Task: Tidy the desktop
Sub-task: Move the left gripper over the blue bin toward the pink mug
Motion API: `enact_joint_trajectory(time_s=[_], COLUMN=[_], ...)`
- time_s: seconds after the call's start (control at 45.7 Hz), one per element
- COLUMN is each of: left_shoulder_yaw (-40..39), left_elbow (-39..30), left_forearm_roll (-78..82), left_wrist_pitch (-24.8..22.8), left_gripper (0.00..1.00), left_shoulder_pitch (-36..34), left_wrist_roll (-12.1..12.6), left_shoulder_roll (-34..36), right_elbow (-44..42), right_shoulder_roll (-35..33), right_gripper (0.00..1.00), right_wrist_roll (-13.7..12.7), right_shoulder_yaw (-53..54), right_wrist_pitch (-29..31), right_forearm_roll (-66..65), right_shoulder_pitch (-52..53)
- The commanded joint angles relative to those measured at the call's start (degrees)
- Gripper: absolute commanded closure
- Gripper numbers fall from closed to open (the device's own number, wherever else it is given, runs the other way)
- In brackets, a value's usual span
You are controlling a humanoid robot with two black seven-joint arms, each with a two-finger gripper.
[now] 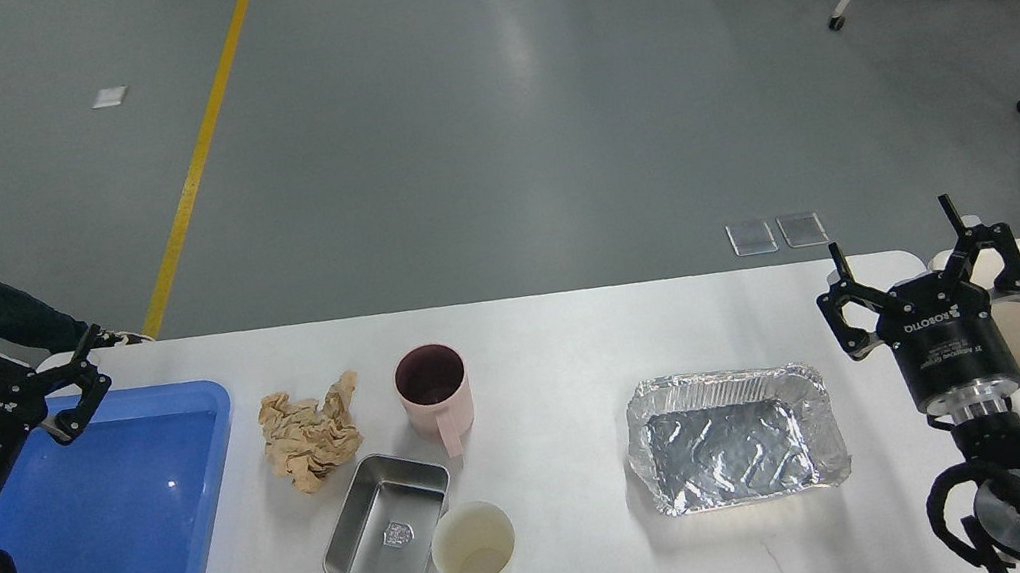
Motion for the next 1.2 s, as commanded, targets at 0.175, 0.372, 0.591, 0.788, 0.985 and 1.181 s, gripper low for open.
enact_joint_trajectory(time_s=[0.175, 0.372, 0.591, 0.788, 0.985, 1.181], left_shoulder_yaw=[2.8, 9.4, 23.4, 28.7, 30.2, 30.3], left_elbow=[-1.8, -2.0, -9.4, -18.2, -19.1, -24.6], left_forearm_roll=[3.8, 18.6, 32.0, 47.0, 52.8, 53.2], left_wrist_pitch=[2.3, 3.6, 2.8, 2.8, 2.8, 3.1], left_gripper=[0.03, 0.03, 0.03, 0.03, 0.03, 0.03], left_shoulder_pitch=[0.7, 1.3, 0.9, 1.0, 1.2, 4.2], left_wrist_roll=[0.6, 0.6, -0.1, -0.1, -0.1, 0.6], left_shoulder_roll=[8.5, 25.5, 43.6, 47.9, 48.6, 49.1], right_elbow=[0.2, -0.6, -1.6, -1.7, -1.7, -2.2], right_shoulder_roll=[-2.3, -2.2, -2.5, -2.6, -3.3, -3.4], right_gripper=[0.0, 0.0, 0.0, 0.0, 0.0, 0.0], right_wrist_roll=[1.2, 1.1, 1.1, 1.0, 1.0, 1.0], right_shoulder_yaw=[0.2, 0.1, 0.0, -0.1, -1.1, -1.1], right_wrist_pitch=[3.4, 3.3, 3.3, 3.3, 3.3, 3.3], right_forearm_roll=[-9.5, -9.7, -9.7, -9.8, -9.8, -9.8], right_shoulder_pitch=[-0.4, -0.3, -0.1, 0.1, 0.1, -0.1])
